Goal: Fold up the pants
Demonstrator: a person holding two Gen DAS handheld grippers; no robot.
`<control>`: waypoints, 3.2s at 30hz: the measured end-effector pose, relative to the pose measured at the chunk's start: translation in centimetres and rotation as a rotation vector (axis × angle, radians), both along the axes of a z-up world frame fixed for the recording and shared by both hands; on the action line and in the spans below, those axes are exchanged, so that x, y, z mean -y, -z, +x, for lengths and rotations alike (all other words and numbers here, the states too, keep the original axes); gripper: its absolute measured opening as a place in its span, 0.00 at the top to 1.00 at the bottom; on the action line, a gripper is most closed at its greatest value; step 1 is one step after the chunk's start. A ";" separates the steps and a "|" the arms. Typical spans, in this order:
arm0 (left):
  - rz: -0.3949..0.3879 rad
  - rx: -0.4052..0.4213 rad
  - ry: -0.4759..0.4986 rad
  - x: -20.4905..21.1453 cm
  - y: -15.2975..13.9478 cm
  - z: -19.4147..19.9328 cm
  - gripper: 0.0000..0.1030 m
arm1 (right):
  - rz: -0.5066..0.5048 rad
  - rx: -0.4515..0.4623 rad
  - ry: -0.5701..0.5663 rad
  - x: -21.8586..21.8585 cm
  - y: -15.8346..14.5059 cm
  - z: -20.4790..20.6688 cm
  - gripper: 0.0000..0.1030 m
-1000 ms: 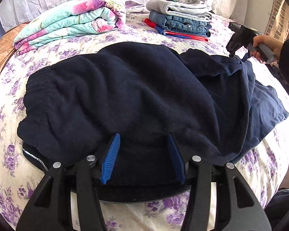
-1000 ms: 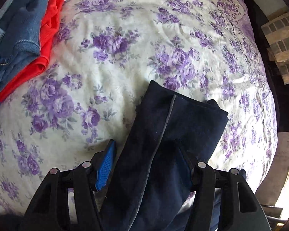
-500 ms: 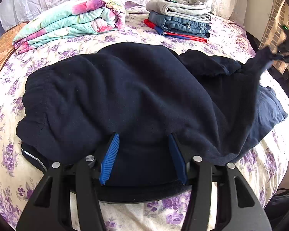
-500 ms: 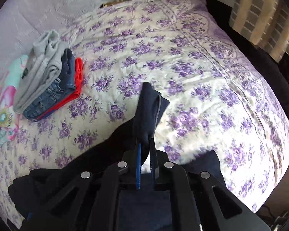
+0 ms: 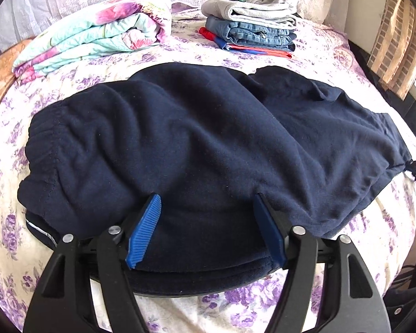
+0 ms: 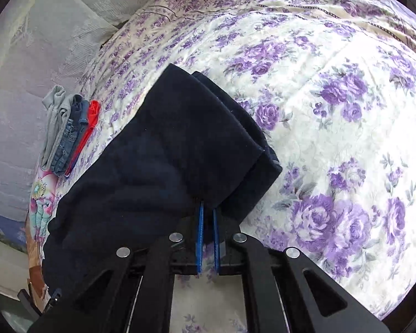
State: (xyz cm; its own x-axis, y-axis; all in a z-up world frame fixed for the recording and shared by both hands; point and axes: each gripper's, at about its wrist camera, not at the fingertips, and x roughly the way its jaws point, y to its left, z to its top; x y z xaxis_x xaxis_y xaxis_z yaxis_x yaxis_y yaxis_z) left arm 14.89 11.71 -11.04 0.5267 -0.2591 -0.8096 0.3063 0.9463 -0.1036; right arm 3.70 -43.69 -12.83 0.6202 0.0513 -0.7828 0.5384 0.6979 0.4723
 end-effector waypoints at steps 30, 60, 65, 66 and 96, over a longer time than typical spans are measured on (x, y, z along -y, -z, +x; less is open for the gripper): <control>-0.069 -0.009 0.023 -0.4 -0.3 -0.2 0.26 | 0.294 0.021 -0.349 -16.2 0.5 6.7 0.58; 0.148 -0.071 0.113 11.7 0.6 -1.6 0.37 | -0.213 0.086 -0.715 -23.5 -9.0 6.8 0.36; 0.087 -0.049 0.106 10.4 0.8 -2.3 0.37 | -0.307 0.134 -0.951 -29.4 -11.5 17.3 0.31; 0.074 -0.050 0.106 10.2 0.8 -2.2 0.37 | -0.309 0.120 -0.987 -30.7 -11.1 19.6 0.31; 0.009 -0.115 0.107 9.3 -1.4 -1.8 0.34 | -0.427 0.024 -0.941 -30.5 -10.6 26.1 0.38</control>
State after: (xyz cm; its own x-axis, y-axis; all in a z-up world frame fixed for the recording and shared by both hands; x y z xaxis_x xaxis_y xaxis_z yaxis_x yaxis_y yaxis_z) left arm 13.07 2.39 -9.68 0.3998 -0.3011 -0.8657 0.3921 0.9099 -0.1354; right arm 29.82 -13.16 -2.26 0.4886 0.2450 -0.8374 -0.3184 0.9436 0.0903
